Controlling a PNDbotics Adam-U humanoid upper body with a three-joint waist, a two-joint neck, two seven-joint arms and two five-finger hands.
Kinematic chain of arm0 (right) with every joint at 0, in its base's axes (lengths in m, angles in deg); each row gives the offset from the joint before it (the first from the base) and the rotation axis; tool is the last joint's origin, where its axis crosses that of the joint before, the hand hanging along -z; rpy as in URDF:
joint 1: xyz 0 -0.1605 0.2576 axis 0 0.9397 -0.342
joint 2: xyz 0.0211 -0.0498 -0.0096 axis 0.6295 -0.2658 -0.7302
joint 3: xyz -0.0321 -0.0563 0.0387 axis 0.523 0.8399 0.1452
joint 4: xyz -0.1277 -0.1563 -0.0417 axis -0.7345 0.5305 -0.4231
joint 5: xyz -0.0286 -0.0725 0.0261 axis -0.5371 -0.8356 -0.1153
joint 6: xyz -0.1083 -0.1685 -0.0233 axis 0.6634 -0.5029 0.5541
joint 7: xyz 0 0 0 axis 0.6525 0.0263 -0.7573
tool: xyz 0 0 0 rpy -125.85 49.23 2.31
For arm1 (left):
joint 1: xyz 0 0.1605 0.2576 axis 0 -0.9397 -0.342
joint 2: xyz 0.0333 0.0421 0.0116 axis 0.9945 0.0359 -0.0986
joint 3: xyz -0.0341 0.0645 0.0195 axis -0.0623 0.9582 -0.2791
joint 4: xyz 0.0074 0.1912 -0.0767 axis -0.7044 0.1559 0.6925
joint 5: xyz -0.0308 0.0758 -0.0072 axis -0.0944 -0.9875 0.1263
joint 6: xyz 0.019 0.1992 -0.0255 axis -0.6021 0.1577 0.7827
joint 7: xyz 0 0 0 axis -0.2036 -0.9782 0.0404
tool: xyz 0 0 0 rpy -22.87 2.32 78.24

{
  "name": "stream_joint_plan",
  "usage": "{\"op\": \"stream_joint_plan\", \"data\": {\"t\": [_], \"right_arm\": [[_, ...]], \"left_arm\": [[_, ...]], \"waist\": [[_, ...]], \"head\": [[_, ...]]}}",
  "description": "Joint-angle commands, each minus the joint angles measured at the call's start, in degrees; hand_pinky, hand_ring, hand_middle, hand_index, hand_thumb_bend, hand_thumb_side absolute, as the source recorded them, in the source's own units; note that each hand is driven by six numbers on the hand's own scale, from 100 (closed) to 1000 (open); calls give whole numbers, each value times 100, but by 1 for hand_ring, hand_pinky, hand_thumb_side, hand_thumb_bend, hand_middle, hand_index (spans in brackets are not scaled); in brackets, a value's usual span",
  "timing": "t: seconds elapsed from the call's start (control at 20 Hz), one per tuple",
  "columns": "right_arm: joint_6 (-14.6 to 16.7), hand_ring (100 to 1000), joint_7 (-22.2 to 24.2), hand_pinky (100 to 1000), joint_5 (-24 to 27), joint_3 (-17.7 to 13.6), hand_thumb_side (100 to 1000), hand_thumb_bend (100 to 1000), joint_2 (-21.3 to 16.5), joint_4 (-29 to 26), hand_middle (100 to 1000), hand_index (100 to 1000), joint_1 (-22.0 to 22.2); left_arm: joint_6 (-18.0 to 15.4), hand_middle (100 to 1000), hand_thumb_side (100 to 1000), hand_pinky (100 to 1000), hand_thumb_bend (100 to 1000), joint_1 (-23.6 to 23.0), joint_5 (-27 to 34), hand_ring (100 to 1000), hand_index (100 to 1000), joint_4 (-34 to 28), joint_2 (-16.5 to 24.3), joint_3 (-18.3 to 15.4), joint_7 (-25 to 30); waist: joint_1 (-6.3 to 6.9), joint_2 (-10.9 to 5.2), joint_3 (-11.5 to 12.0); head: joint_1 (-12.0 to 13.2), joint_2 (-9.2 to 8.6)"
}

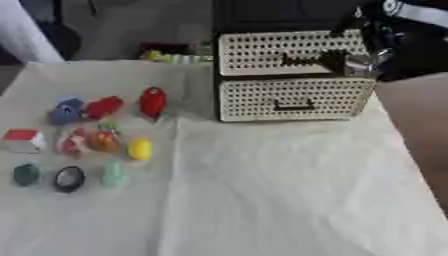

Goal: Pick up objects from table and place into drawer.

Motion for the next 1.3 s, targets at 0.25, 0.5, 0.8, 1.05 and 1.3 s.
{"op": "stream_joint_plan", "data": {"t": [0.25, 0.5, 0.8, 1.05, 1.3], "right_arm": [[-33, 224, 1542, 139, 477, -120, 805, 491, 1, 617, 259, 857, -552], [65, 212, 1943, 135, 491, -45, 808, 575, 113, 979, 244, 871, -823], [266, 183, 2141, 108, 395, 42, 742, 680, 187, 1175, 202, 889, -1051], [520, 182, 2166, 109, 606, 269, 531, 712, 270, 1335, 185, 916, -1218], [793, 183, 2167, 119, 604, 412, 338, 684, 315, 1470, 148, 917, -1379]], "left_arm": [[0, 633, 917, 361, 100, 66, 23, 568, 841, -105, 166, 8, 39], [-8, 633, 919, 359, 100, 90, 14, 568, 841, -105, 166, 15, 47], [-33, 633, 921, 356, 100, 185, -4, 568, 841, -105, 162, 33, 63], [-55, 634, 922, 355, 100, 270, -6, 567, 841, -105, 168, 53, 83], [-60, 634, 924, 354, 100, 325, -2, 567, 842, -105, 165, 76, 104]], "waist": [[-24, -88, -18], [-16, -19, -2], [9, 171, 10], [19, 291, 32], [8, 372, 28]], "head": [[-10, -52], [-18, -111], [-23, -266], [-46, -370], [-58, -438]]}}
